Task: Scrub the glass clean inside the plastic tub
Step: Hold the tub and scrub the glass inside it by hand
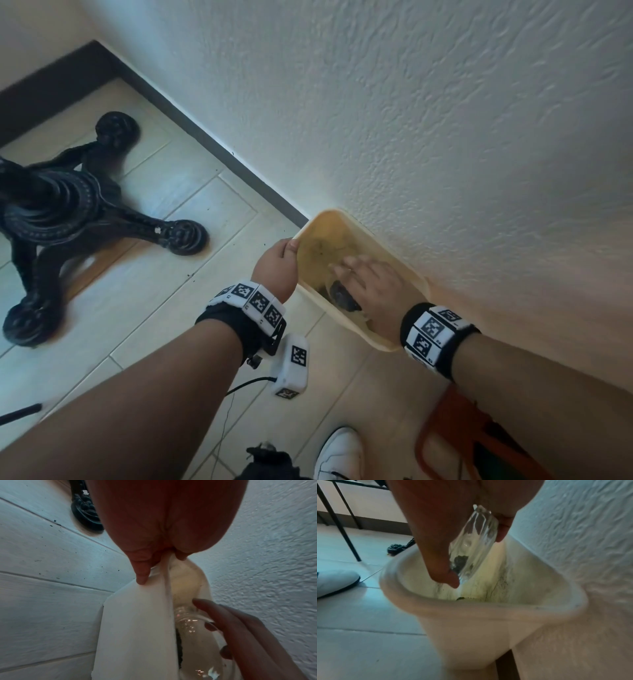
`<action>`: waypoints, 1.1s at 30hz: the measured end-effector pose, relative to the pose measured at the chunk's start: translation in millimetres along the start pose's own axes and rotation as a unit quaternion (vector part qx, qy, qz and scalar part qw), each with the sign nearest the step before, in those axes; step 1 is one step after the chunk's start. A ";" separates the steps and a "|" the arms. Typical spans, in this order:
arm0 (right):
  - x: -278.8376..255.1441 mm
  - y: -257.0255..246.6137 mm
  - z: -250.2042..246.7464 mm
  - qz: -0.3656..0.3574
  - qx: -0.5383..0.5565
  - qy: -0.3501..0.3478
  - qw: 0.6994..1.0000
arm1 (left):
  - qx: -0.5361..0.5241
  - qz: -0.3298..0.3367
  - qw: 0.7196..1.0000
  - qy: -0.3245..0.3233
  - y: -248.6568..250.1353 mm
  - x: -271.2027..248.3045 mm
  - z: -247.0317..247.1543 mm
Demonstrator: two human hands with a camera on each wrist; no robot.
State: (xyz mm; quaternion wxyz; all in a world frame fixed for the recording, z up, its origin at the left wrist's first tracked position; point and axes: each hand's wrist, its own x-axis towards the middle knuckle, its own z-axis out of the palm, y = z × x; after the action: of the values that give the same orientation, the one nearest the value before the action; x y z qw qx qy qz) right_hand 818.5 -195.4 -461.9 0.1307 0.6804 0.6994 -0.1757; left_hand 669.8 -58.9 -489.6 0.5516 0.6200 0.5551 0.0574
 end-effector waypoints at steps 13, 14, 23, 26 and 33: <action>-8.7 -5.5 3.8 -0.048 0.026 0.007 0.998 | 0.003 0.005 1.000 0.019 -1.7 -1.6 5.5; -8.9 -8.1 3.5 -0.044 0.029 0.014 0.999 | 0.005 0.008 1.000 0.022 -2.6 -2.2 5.4; -8.1 -3.5 4.8 -0.067 0.025 0.012 0.997 | 0.013 0.009 0.999 0.034 0.0 -4.9 9.2; -8.3 1.1 7.7 -0.040 0.014 0.017 0.999 | 0.008 0.007 0.999 0.038 0.7 -6.6 11.8; -8.4 1.0 8.1 -0.049 0.027 0.000 0.998 | 0.009 0.008 0.999 0.052 1.9 -10.9 17.9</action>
State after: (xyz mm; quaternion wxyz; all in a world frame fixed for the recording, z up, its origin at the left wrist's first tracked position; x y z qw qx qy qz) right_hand 819.4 -206.4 -465.7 0.1037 0.6489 0.7267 -0.2001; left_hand 679.1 -77.7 -489.2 0.5158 0.6258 0.5782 0.0892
